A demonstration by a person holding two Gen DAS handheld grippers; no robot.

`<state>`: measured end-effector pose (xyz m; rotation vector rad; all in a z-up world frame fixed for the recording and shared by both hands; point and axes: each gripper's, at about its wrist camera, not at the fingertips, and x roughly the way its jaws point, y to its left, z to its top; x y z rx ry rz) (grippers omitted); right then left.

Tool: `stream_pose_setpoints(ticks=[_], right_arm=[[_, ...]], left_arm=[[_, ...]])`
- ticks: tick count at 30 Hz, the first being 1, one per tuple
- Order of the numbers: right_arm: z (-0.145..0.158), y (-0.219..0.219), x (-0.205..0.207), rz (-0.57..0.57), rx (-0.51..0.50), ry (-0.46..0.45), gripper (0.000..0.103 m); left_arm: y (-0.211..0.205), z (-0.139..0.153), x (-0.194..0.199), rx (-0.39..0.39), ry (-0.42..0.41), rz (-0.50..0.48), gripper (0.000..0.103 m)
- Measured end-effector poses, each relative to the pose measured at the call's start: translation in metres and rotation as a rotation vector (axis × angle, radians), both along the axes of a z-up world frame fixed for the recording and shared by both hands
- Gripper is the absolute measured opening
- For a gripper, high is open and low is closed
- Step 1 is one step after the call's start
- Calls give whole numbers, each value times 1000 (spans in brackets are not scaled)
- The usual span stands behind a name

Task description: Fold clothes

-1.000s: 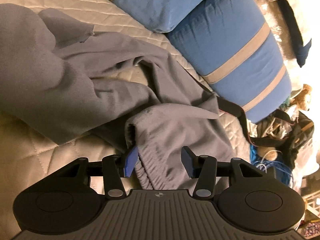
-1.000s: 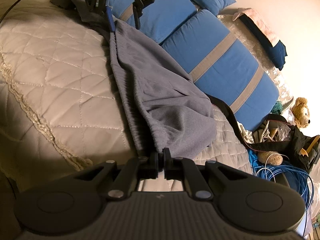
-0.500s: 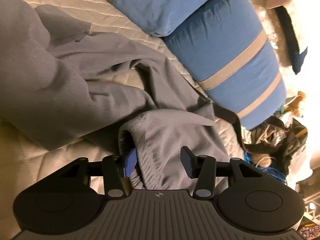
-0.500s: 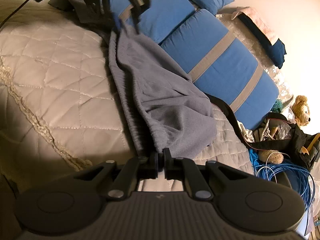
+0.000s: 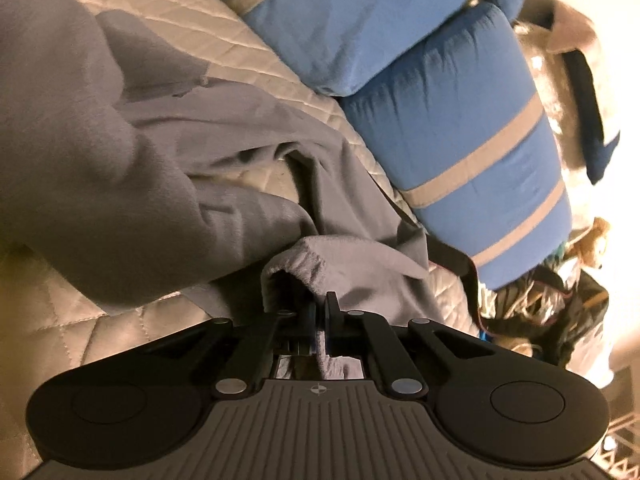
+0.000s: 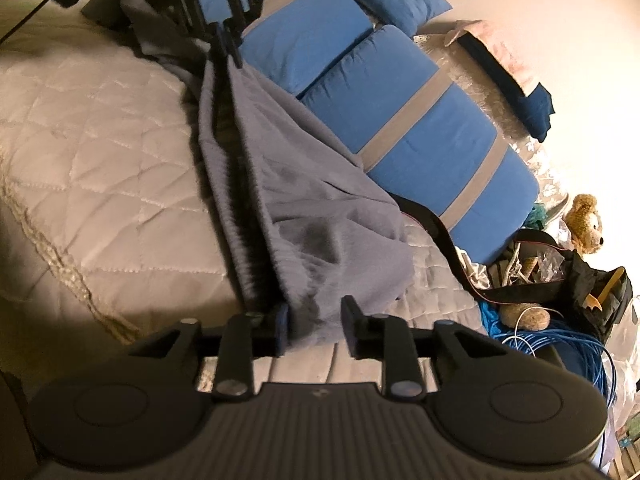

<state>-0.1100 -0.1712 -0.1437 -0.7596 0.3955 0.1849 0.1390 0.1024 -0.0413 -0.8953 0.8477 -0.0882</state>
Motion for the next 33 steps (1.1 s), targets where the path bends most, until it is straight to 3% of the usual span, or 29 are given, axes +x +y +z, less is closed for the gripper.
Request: stream_pose_setpoints(ticks=[6, 15, 16, 19, 25, 33], right_arm=[[1, 2, 0, 18, 3, -2, 44], [-1, 18, 4, 69, -41, -40, 44], [-2, 20, 5, 75, -48, -41, 40], [-2, 22, 8, 85, -27, -1, 7], [4, 20, -2, 142, 19, 0, 5], [-1, 22, -6, 181, -10, 23, 4]], left_arm=[[11, -3, 0, -42, 20, 41, 3], [10, -2, 1, -28, 31, 38, 3], [10, -2, 1, -27, 32, 37, 3], [10, -3, 1, -25, 37, 34, 3], [13, -4, -3, -4, 69, 44, 3], [23, -1, -7, 19, 89, 61, 3]])
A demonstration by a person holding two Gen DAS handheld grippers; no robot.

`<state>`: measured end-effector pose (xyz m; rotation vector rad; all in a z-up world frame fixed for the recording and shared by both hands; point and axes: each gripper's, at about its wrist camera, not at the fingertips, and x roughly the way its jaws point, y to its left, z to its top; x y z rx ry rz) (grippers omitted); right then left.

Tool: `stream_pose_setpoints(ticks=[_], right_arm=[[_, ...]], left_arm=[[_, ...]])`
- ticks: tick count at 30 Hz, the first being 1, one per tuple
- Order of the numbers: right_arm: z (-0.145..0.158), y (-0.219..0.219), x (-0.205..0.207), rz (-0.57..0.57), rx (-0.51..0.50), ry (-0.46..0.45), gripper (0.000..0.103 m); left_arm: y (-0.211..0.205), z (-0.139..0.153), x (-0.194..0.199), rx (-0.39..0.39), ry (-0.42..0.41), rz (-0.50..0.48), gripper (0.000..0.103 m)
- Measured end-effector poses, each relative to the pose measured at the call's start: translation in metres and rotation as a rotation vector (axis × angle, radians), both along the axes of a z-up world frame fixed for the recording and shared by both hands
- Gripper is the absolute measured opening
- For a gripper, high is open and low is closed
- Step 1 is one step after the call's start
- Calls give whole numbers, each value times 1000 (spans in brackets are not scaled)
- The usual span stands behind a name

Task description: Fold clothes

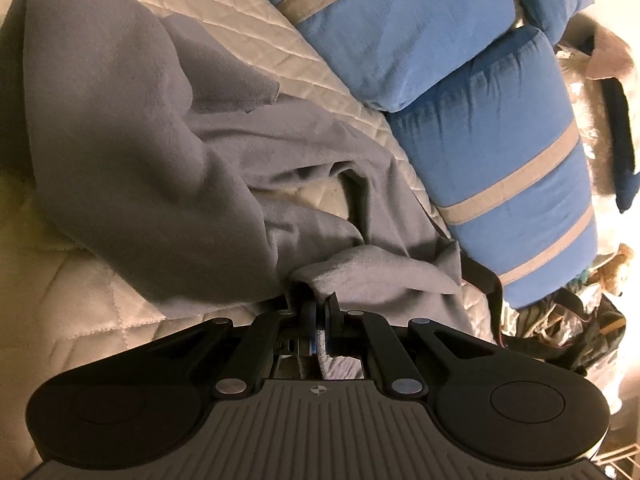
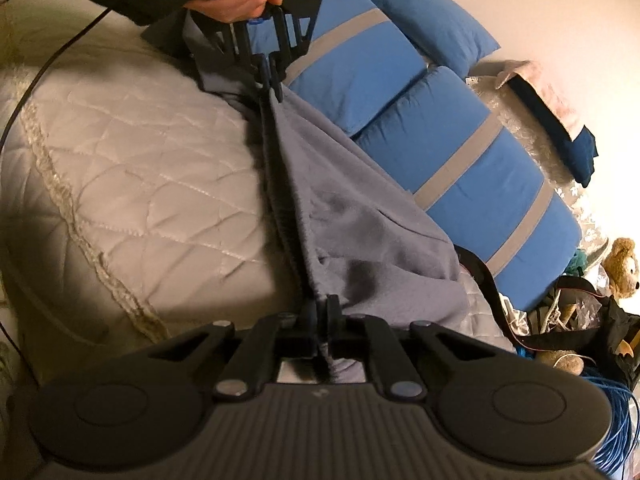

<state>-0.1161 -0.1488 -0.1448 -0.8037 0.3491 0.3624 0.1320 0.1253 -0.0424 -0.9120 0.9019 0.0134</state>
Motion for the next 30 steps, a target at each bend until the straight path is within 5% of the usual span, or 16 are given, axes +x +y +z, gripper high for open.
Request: stream_pose_setpoints(ticks=[3, 8, 11, 14, 30], right_arm=[[-1, 1, 0, -2, -16, -2, 5], [-3, 3, -5, 8, -58, -29, 49], [-1, 3, -10, 7, -64, -25, 57], [-3, 3, -12, 3, -87, -33, 58], [-22, 12, -15, -4, -307, -122, 56]], left_arm=[[-2, -4, 3, 23, 5, -13, 3], [-6, -5, 8, 46, 29, -29, 5], [-3, -3, 4, 41, 42, -21, 23], [-4, -3, -1, 71, 82, 1, 43], [-3, -22, -1, -88, -13, 15, 41]])
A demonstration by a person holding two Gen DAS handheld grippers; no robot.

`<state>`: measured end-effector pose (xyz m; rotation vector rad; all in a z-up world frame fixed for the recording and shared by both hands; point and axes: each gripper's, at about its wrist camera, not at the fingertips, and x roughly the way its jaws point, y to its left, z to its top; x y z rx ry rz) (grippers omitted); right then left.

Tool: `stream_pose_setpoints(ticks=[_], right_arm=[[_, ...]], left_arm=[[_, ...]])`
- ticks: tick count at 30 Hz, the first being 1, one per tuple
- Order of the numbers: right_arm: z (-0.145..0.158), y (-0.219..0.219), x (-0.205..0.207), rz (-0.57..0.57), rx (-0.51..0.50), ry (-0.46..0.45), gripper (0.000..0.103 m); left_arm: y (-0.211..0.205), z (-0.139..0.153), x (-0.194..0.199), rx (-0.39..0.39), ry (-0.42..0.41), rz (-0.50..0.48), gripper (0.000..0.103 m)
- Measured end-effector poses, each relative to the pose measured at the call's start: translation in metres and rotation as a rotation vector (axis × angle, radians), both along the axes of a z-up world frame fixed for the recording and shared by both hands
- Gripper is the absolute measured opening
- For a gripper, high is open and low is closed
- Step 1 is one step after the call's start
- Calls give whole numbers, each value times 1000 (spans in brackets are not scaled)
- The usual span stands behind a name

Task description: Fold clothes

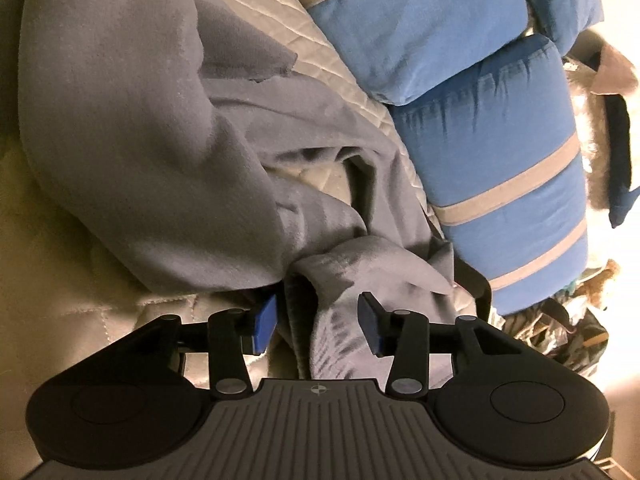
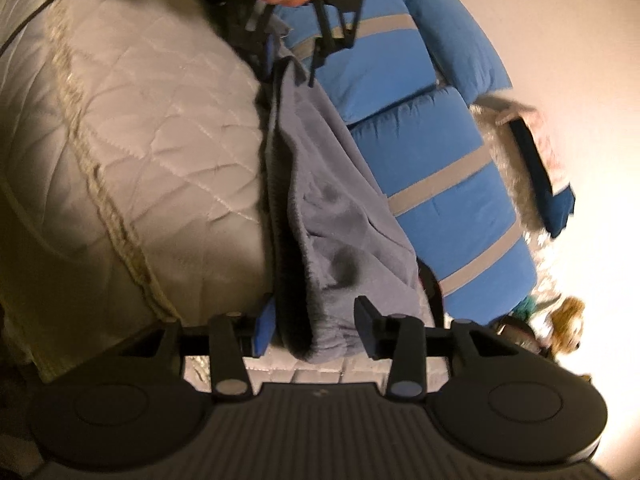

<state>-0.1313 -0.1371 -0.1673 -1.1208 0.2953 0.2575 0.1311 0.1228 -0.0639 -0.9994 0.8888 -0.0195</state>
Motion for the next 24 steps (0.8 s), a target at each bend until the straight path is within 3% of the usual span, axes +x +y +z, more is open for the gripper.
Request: stream_pose_setpoints(ticks=[5, 12, 19, 20, 21, 24], right_arm=[[0, 4, -1, -5, -30, 19, 57], [-15, 8, 2, -26, -209, -43, 57], [-27, 11, 2, 32, -239, -84, 35], [-27, 11, 2, 38, -233, -80, 17], [-26, 11, 2, 42, -219, -73, 12], [-12, 8, 5, 20, -112, -42, 9]], left_arm=[[3, -6, 0, -33, 5, 14, 41], [3, -10, 0, -35, 4, 13, 41], [5, -15, 0, -63, 2, 23, 40], [5, -16, 0, -71, 5, 27, 29], [6, -18, 1, -88, 14, 29, 18], [6, -21, -2, -137, 17, 45, 7]])
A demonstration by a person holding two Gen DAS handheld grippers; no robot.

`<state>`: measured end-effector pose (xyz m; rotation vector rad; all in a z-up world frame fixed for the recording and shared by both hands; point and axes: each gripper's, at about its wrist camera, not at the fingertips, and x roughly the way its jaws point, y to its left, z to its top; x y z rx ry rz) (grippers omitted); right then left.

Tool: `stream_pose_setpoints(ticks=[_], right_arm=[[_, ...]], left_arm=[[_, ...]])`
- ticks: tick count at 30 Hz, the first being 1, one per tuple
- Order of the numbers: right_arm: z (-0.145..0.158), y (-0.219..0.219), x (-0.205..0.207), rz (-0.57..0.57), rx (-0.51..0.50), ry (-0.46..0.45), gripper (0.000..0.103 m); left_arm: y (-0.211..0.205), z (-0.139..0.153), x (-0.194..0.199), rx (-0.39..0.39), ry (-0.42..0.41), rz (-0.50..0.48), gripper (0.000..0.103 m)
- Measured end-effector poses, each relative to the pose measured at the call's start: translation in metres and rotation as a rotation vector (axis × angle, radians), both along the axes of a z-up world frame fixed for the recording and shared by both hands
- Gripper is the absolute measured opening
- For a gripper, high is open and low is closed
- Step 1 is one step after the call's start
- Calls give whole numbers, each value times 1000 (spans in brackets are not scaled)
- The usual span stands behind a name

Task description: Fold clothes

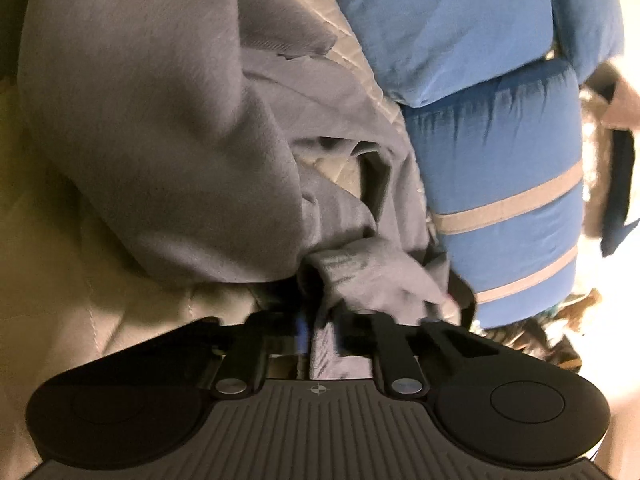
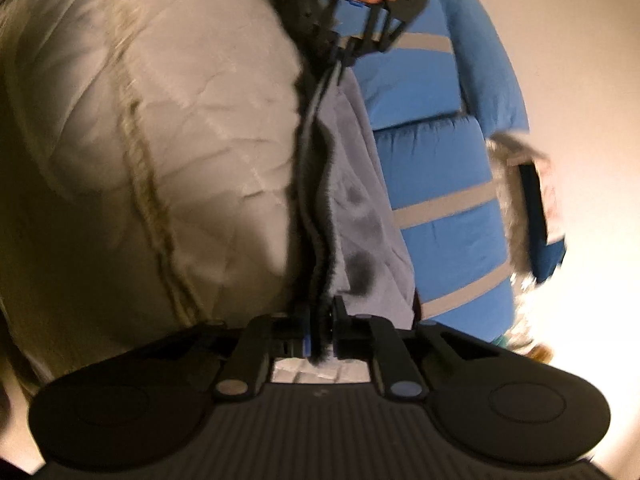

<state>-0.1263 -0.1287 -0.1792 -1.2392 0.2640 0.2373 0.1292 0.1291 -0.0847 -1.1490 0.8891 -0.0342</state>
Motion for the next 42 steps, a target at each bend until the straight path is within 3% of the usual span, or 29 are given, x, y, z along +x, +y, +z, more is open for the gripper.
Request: stream_pose_setpoints(ticks=[5, 10, 16, 22, 26, 31, 35, 42], right_arm=[[45, -9, -2, -23, 230, 15, 8], [106, -21, -10, -20, 444, 18, 8], [189, -57, -8, -49, 730, 33, 8], [256, -132, 4, -147, 995, 20, 8], [268, -185, 16, -237, 1108, 38, 8], [255, -247, 31, -391, 1209, 80, 8], [235, -287, 41, -503, 1270, 131, 8], [193, -337, 70, -657, 1291, 192, 8]], left_arm=[[-12, 38, -6, 120, -47, -23, 6], [-36, 113, -20, 359, -208, -73, 6], [-69, 203, -31, 479, -343, -88, 6], [-158, 301, -23, 616, -502, -167, 6], [-235, 342, -11, 662, -602, -244, 6], [-334, 338, 22, 664, -620, -355, 6], [-396, 301, 49, 672, -609, -442, 6], [-473, 225, 88, 688, -574, -560, 6]])
